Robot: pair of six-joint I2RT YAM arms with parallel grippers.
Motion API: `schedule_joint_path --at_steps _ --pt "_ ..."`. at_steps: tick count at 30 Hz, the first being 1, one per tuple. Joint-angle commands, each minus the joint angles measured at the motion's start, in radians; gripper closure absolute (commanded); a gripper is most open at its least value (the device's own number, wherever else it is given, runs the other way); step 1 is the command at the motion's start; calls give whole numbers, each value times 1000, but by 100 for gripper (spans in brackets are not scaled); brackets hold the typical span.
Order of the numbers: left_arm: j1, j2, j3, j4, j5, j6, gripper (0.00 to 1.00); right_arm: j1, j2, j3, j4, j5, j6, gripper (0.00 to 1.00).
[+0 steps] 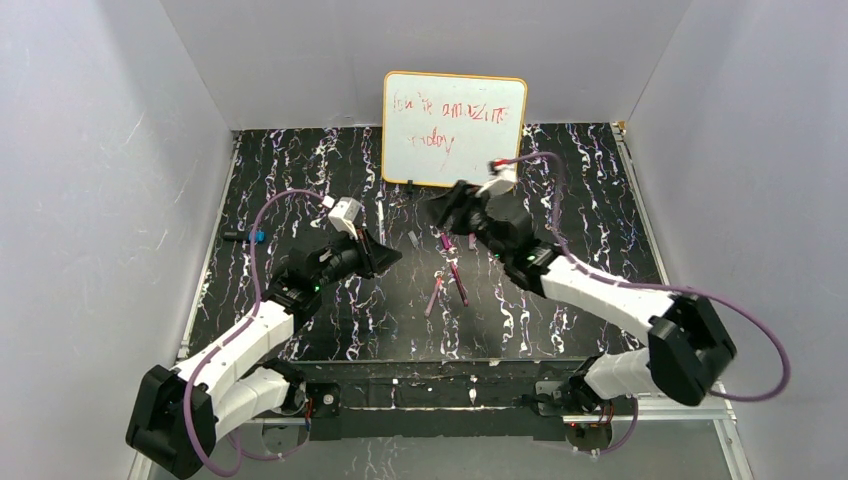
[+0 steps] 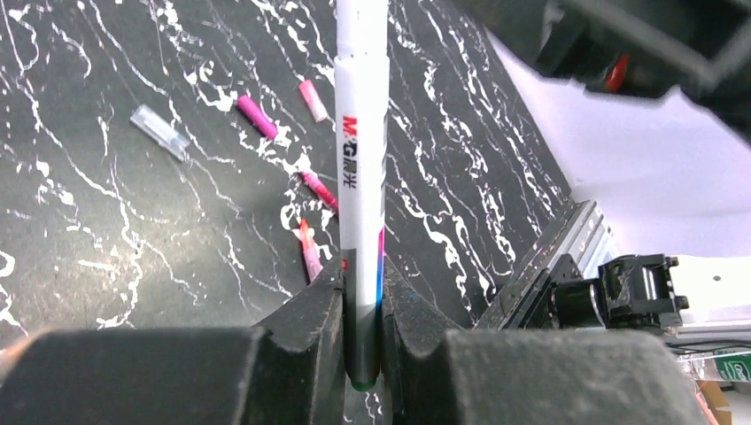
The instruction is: Insert the pens into the pen caps
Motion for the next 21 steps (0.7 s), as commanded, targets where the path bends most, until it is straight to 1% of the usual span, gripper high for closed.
schedule_joint_path --at_steps 1,4,7,10,13,18,21 --pt "3 -29 -32 -22 -16 13 100 -193 -98 -63 -285 161 215 27" --pt "3 -21 -40 -15 -10 10 100 -338 -43 -61 -408 23 248 30" --pt "3 -13 -36 -16 -3 10 100 -417 48 -25 -459 -92 216 31" --pt "3 -21 -33 -29 -6 13 100 -450 148 34 -521 -169 183 31" --pt "3 -32 -35 -47 -12 18 100 -462 218 66 -527 -245 166 32" --pt "3 -42 -44 -67 -17 21 100 -465 275 69 -529 -282 150 33" --pt "3 -37 -48 -65 -15 22 100 -471 280 37 -505 -286 146 33"
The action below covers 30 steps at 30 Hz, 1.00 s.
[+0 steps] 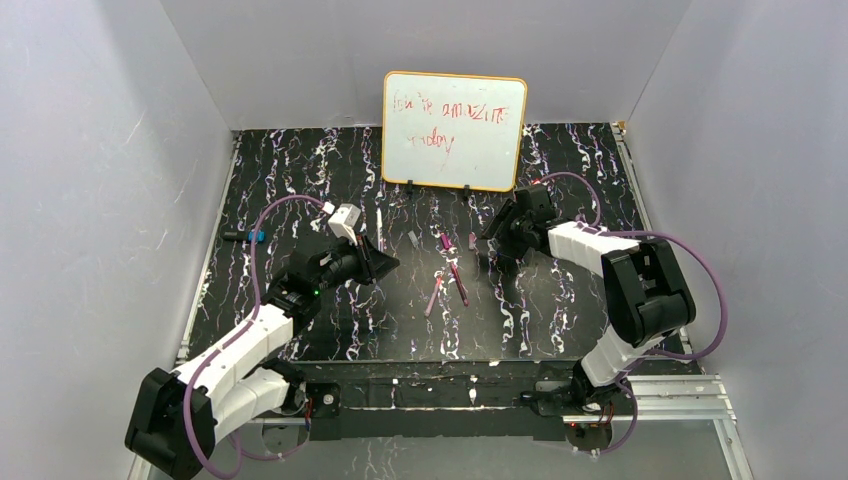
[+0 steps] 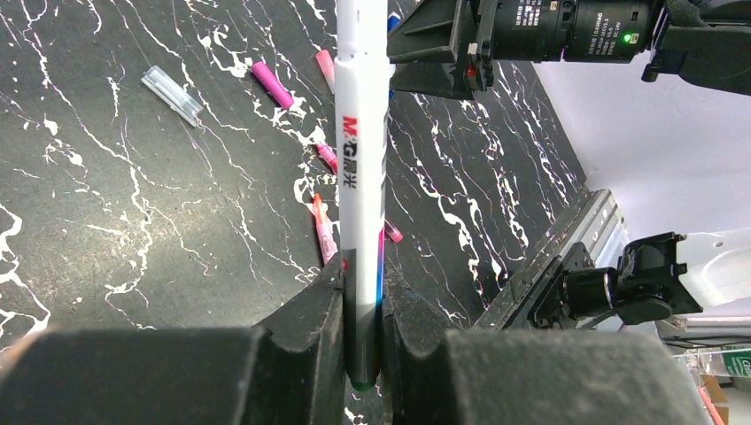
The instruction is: Insert the pens into the pen caps
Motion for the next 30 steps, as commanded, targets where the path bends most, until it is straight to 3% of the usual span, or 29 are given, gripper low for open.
schedule_joint_path --at_steps 1,19,30 --pt "3 -16 -10 -13 -3 15 100 -12 9 -1 23 -42 -19 33" --pt "3 6 -6 -28 7 31 100 -151 -26 -92 40 -26 -90 32" --pt "3 0 2 -48 6 38 100 -188 107 -5 138 -93 -86 32"
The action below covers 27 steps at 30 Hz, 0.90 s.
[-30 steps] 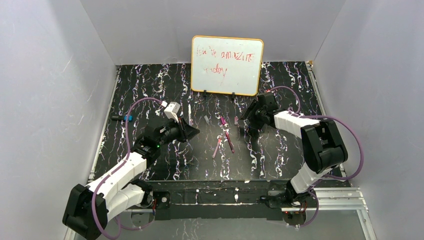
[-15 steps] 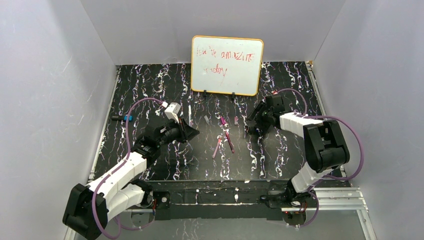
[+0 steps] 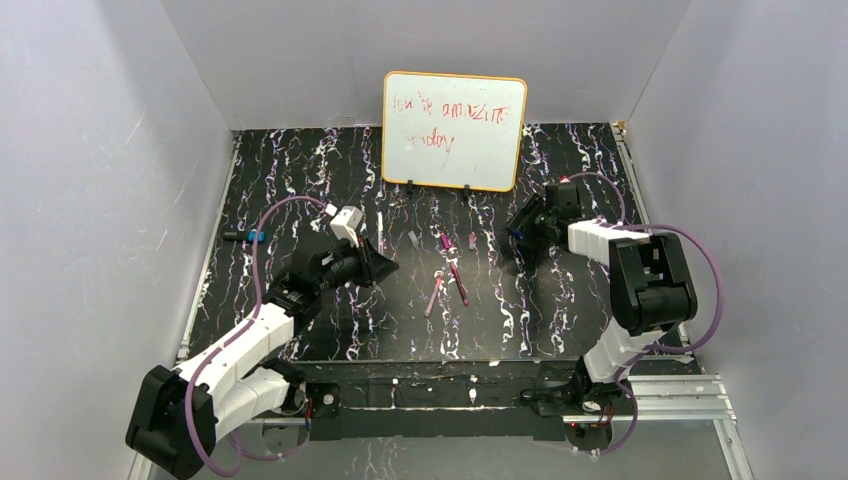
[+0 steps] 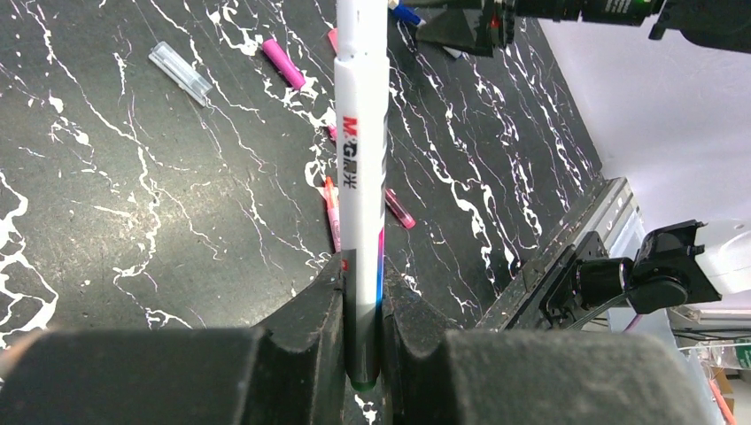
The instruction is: Insert the pens into the pen caps
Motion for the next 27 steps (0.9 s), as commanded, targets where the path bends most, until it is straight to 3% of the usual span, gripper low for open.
schedule_joint_path --at_steps 1,11,16,20,23,27 --pt "3 -12 0 -18 7 16 100 -6 95 56 49 -46 -10 33" --pt "3 13 8 -20 8 22 100 -9 202 166 74 -84 5 34" --pt "3 7 36 -71 1 42 100 -88 231 179 97 -32 44 32" --pt "3 -8 70 -140 -34 94 100 -95 181 146 168 -77 -54 35" --pt "3 -3 110 -204 -47 170 100 45 67 156 210 -112 -235 36" --pt "3 -12 149 -304 -52 241 100 220 53 270 112 -108 -425 35"
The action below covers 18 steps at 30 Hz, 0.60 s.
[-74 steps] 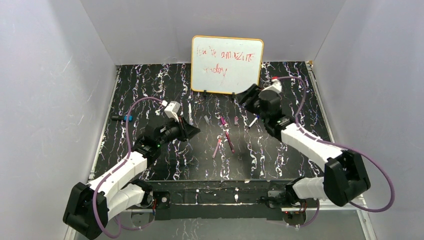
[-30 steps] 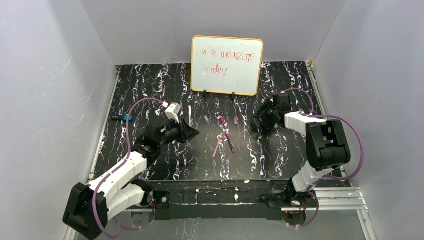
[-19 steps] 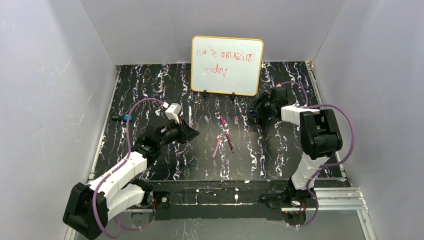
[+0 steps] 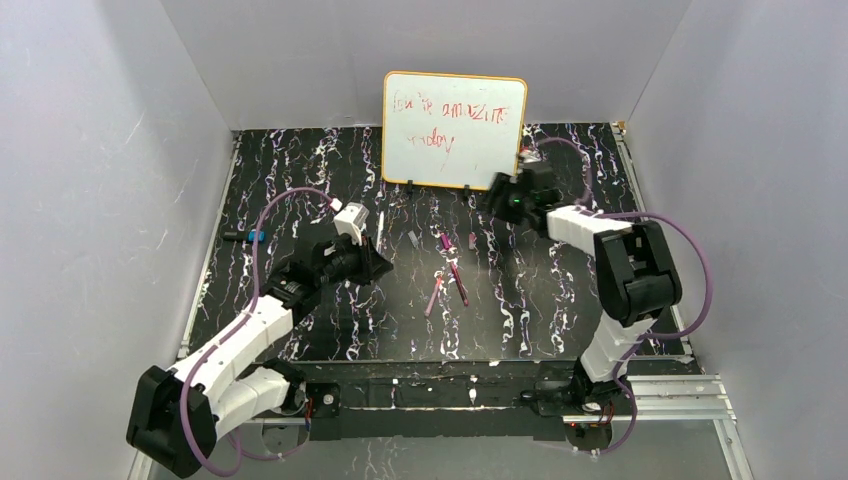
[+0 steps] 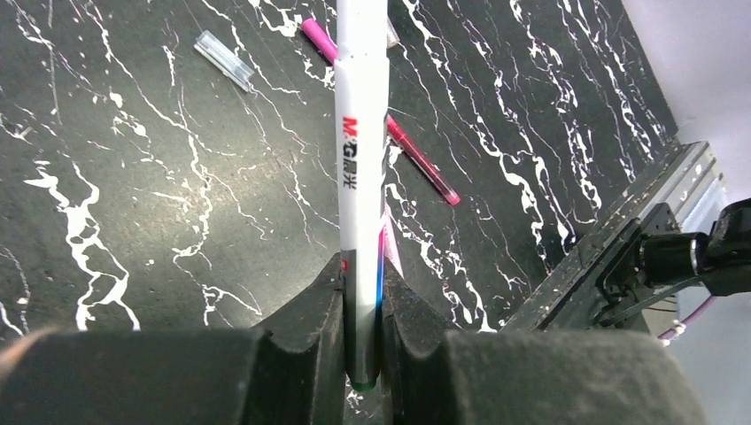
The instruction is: Insert the pens into the pen caps
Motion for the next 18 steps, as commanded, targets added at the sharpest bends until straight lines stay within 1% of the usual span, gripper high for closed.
schedule_joint_path --at_steps 1,4,5,6,7,8,9,10,13,18 --pt "3 -33 71 -146 -17 116 100 209 -53 148 -66 -10 -275 35" --pt "3 -78 72 -197 -30 136 100 280 0 246 -153 52 -328 36" --pt "3 -96 66 -204 -32 139 100 300 21 276 -168 74 -345 38" --pt "3 -117 61 -207 -35 139 100 320 47 308 -199 94 -360 43" --pt "3 -137 54 -210 -38 137 100 338 73 341 -231 102 -378 51" --pt "4 -153 52 -215 -40 135 100 355 104 392 -278 114 -395 57" --pt "3 -167 54 -223 -41 135 100 372 135 429 -310 134 -403 61" --pt "4 -178 57 -232 -42 136 100 387 164 461 -338 154 -415 63" --pt "5 -204 63 -263 -41 149 100 433 237 530 -387 226 -439 63" --pt "5 -246 71 -304 -40 157 100 472 311 593 -424 248 -450 62"
